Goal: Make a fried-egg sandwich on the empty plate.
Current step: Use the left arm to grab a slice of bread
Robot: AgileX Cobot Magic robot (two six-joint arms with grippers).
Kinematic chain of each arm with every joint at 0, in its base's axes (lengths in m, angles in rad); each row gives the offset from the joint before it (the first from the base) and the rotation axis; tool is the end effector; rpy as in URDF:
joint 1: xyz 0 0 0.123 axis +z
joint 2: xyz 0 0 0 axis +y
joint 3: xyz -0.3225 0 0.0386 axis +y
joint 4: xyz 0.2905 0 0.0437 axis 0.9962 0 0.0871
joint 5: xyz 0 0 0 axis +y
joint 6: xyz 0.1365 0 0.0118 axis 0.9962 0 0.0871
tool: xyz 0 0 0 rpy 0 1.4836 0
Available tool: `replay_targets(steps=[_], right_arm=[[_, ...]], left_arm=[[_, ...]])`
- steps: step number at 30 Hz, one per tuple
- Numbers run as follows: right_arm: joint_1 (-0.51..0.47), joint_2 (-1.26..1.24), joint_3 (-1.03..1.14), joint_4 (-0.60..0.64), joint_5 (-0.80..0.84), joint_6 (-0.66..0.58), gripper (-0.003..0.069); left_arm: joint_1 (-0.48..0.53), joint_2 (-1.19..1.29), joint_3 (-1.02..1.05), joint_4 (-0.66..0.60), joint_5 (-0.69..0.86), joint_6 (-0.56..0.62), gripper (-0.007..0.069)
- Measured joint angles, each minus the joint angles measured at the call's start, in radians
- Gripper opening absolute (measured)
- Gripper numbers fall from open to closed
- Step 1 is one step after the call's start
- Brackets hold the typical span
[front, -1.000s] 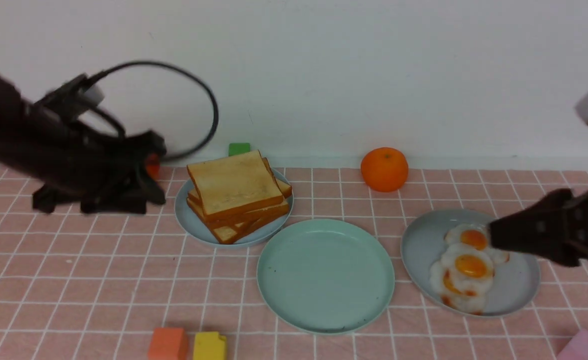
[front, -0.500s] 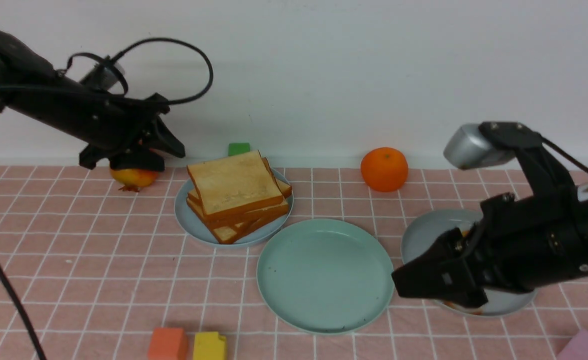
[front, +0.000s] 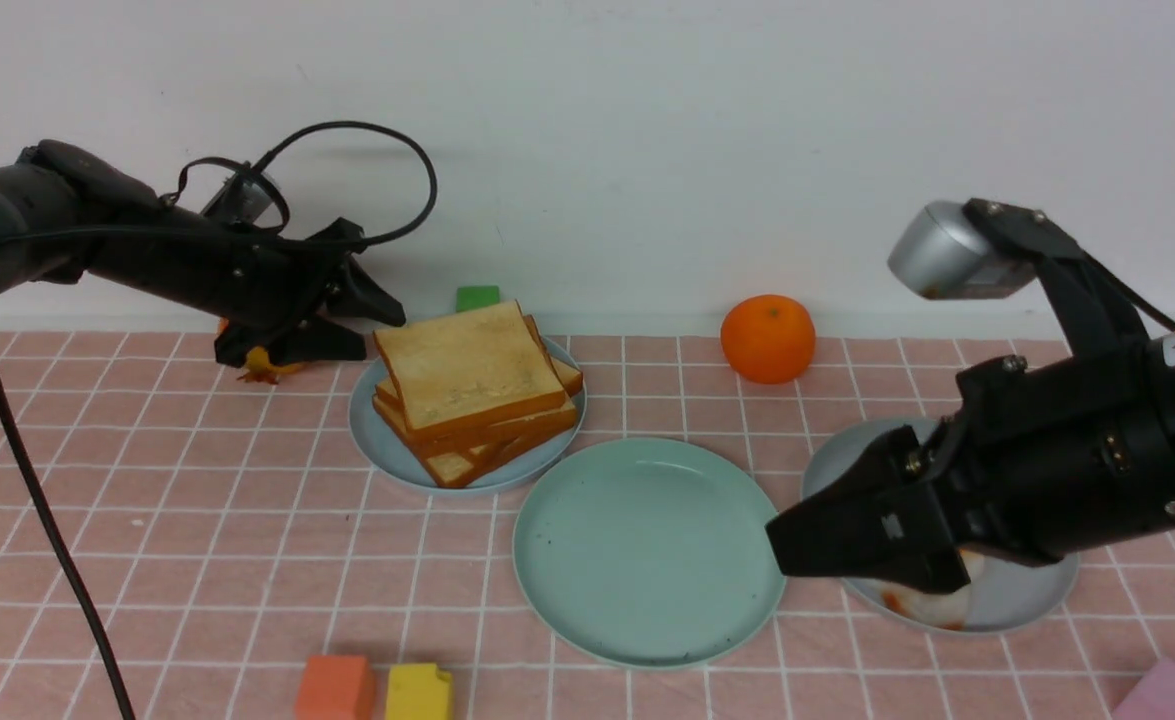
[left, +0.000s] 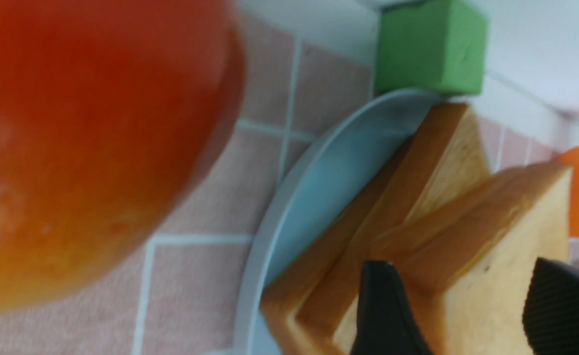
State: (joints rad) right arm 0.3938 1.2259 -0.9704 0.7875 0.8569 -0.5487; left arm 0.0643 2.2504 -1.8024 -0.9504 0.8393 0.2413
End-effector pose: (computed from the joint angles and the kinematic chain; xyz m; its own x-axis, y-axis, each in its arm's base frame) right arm 0.2447 0.1812 0.3213 -0.7159 -0.2673 -0.6450 -0.6265 0.6537 0.4245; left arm 0.5822 -0.0457 0.1754 -0.8511 -0.4444 -0.2796 -0.1242 0.6878 -0.7152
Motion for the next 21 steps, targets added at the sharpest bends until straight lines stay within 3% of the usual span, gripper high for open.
replay_targets(steps=[14, 17, 21], right_arm=[[0.0, 0.0, 0.0, 0.039, 0.014, 0.0, 0.0421], [0.0, 0.0, 0.0, 0.039, 0.014, 0.0, 0.0421], [0.0, 0.0, 0.0, 0.039, 0.014, 0.0, 0.0421]], left_arm=[[0.0, 0.035, 0.0, -0.05, -0.019, 0.033, 0.0407], [0.0, 0.035, 0.0, -0.085, -0.018, 0.086, 0.037], [0.0, 0.035, 0.0, -0.128, -0.011, 0.138, 0.0246]])
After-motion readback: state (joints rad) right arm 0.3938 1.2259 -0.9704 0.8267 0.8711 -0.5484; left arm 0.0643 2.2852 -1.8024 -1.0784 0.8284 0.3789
